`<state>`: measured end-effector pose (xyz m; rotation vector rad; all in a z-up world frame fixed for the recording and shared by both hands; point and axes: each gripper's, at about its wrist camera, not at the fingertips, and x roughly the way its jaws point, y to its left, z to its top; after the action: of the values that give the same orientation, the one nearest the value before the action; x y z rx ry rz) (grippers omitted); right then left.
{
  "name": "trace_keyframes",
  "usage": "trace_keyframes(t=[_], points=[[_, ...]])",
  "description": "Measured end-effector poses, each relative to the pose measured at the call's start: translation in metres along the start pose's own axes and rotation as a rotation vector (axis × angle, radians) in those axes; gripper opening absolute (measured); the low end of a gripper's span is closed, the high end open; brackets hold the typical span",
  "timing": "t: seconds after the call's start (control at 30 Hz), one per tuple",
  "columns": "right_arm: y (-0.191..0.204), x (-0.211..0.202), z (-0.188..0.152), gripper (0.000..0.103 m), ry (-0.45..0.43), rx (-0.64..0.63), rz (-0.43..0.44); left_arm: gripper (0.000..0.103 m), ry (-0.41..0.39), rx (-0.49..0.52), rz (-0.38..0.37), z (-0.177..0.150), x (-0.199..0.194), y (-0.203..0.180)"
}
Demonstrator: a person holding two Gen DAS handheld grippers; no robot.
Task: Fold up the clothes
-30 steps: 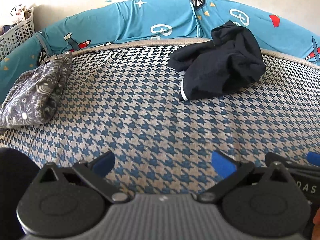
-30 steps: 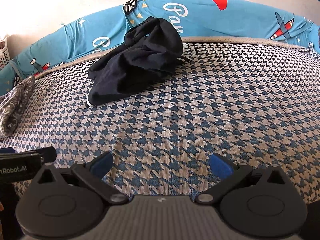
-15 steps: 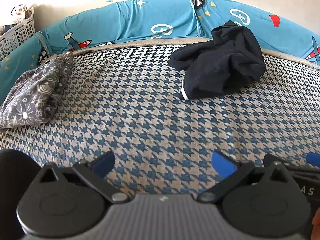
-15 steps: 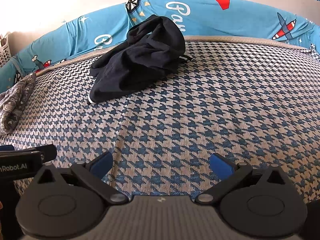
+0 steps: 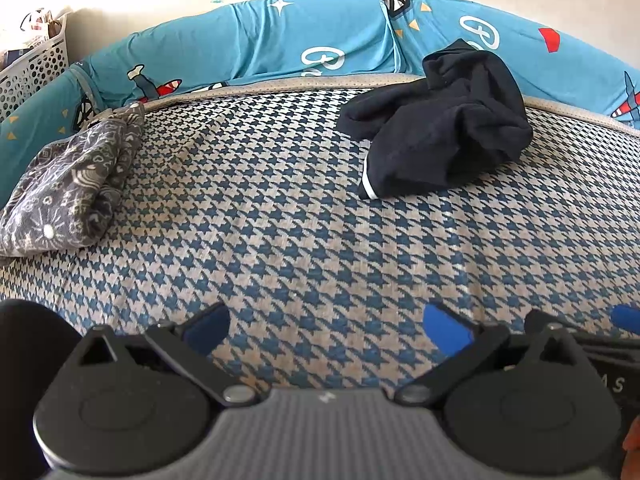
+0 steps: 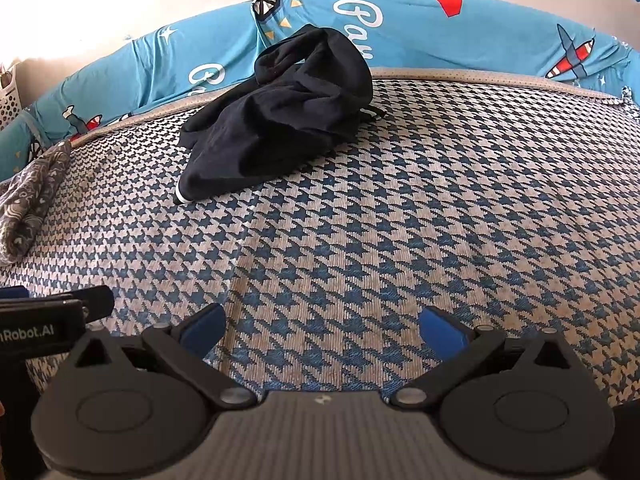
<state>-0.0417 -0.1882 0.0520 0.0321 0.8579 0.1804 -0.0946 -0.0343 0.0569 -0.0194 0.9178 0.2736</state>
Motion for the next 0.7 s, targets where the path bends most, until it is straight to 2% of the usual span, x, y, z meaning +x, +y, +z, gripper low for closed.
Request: trace_keyframes(t=[0.7], points=[[-0.0003,0.0003,0.0000,0.103,0.009,0.002,-0.003,0.103,-0.002,0.004,0.000,-0.0020,0.0002,-0.0014]])
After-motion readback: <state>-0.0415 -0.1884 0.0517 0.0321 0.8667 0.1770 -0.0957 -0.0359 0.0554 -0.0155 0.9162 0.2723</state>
